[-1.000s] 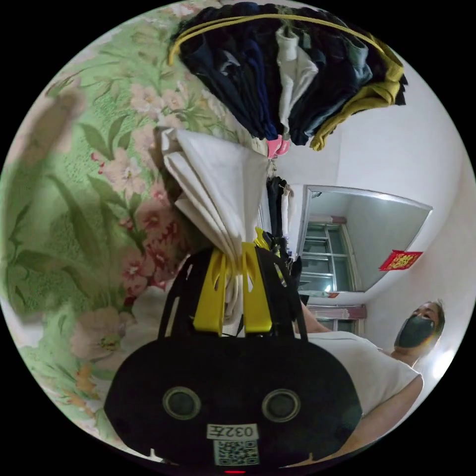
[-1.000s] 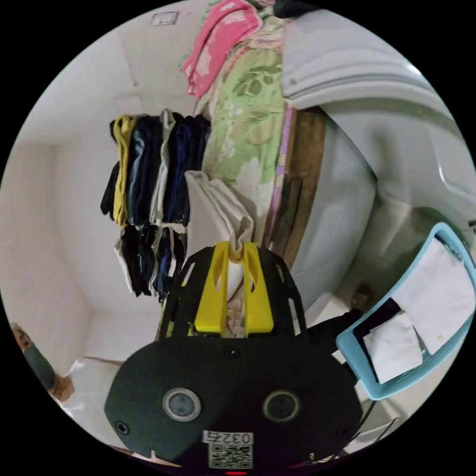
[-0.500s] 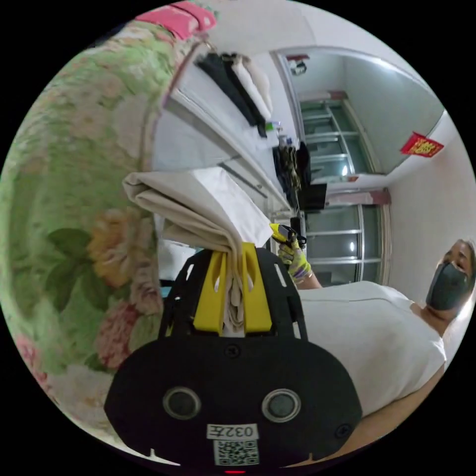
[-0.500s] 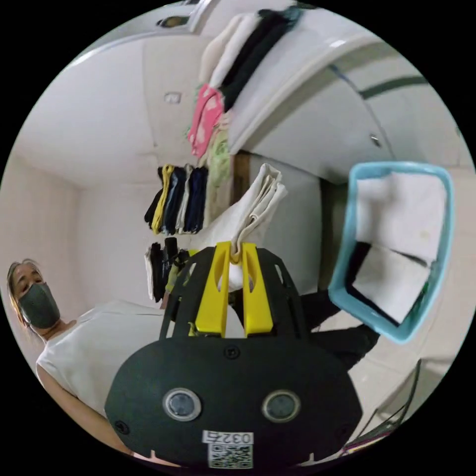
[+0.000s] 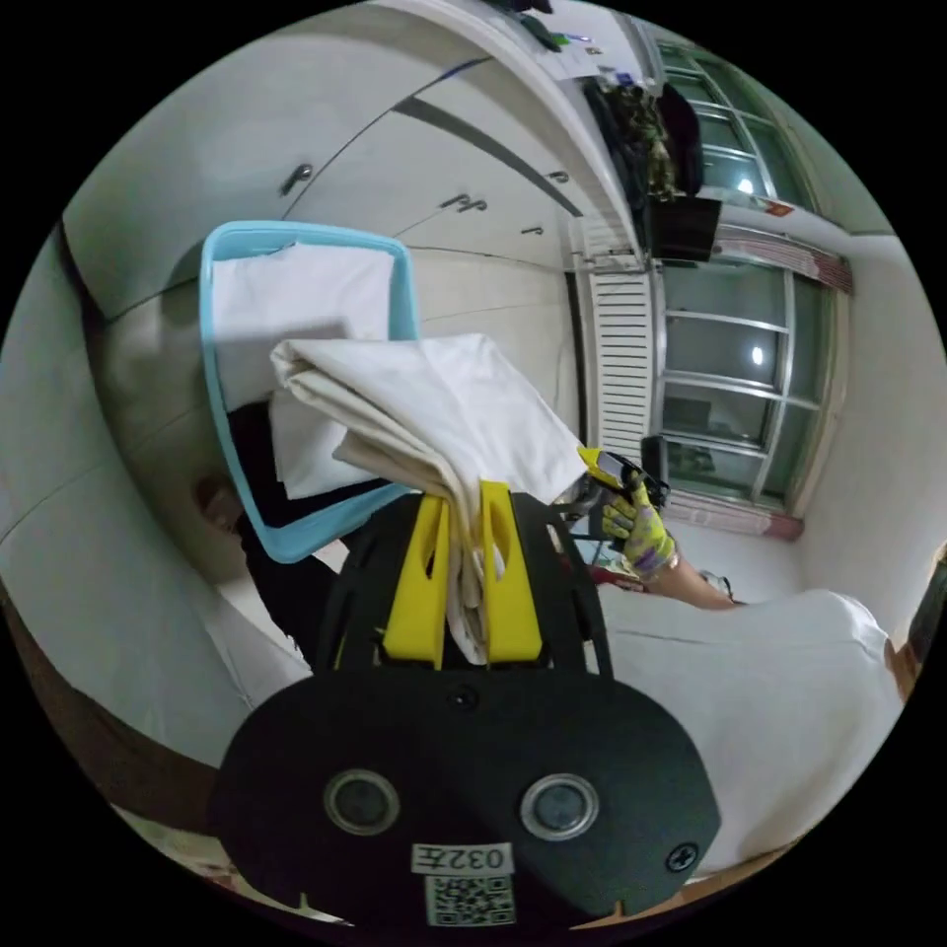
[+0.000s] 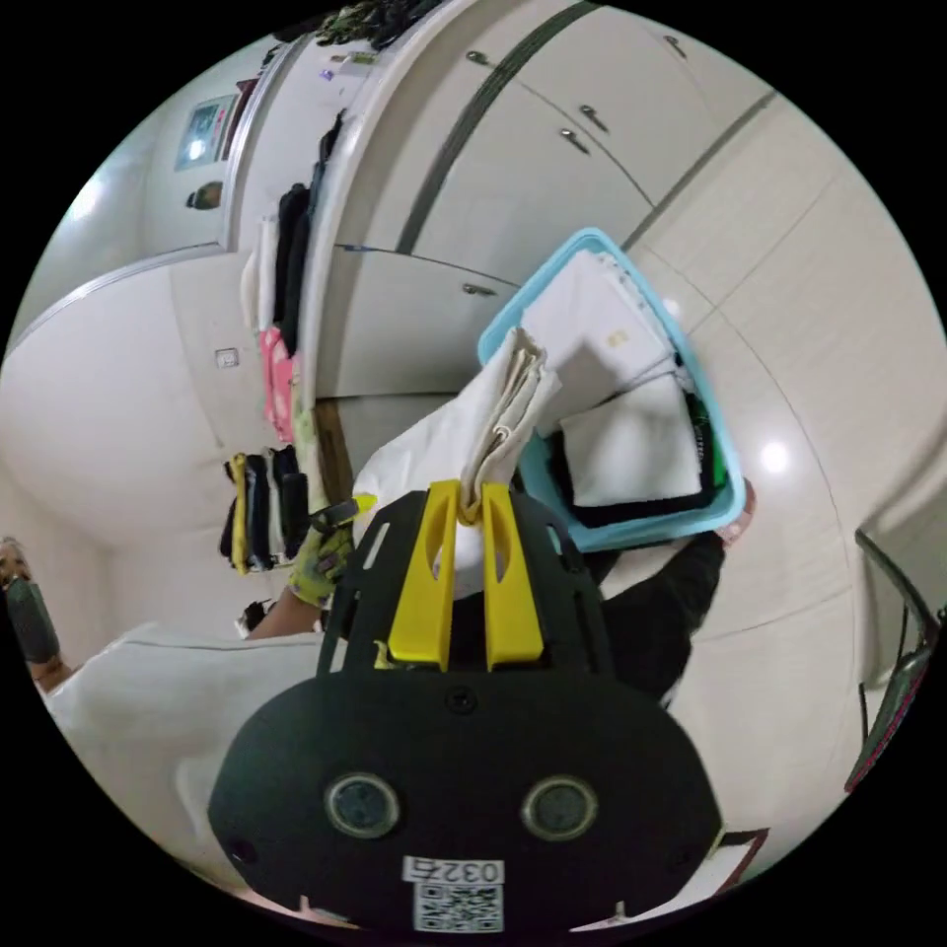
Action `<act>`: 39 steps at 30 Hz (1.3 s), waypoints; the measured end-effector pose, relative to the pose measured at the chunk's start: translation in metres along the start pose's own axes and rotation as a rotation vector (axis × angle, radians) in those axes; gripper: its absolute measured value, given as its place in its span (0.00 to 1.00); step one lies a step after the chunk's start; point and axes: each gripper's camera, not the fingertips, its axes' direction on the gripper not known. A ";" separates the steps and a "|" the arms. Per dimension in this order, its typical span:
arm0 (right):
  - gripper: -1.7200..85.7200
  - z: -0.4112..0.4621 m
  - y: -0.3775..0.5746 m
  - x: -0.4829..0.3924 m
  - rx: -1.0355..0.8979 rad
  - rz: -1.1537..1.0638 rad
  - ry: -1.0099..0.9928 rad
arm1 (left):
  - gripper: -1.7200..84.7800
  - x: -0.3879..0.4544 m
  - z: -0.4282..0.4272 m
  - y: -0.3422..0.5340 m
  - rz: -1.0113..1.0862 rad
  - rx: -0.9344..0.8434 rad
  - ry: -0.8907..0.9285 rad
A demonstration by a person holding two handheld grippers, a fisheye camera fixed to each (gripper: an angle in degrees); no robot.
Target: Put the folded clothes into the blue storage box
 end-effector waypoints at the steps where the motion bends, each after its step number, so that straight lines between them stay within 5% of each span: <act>1: 0.09 0.004 -0.003 0.016 -0.003 0.035 0.068 | 0.06 -0.012 0.009 -0.009 -0.044 -0.009 -0.068; 5: 0.10 0.022 -0.004 0.095 -0.183 0.341 0.208 | 0.05 -0.084 0.050 -0.025 -0.281 -0.265 -0.255; 9: 0.08 0.004 0.006 0.108 -0.078 0.384 0.105 | 0.03 -0.086 0.036 -0.013 -0.265 -0.197 -0.183; 26: 0.01 0.012 -0.076 0.036 -0.016 0.142 -0.068 | 0.01 -0.072 -0.020 -0.022 0.017 -0.100 0.051; 33: 0.01 0.018 -0.074 0.026 0.015 0.131 -0.188 | 0.01 -0.088 -0.044 -0.011 0.078 -0.122 -0.043; 39: 0.01 -0.004 -0.075 0.036 -0.018 0.048 -0.188 | 0.01 -0.095 -0.057 0.028 -0.007 0.046 -0.066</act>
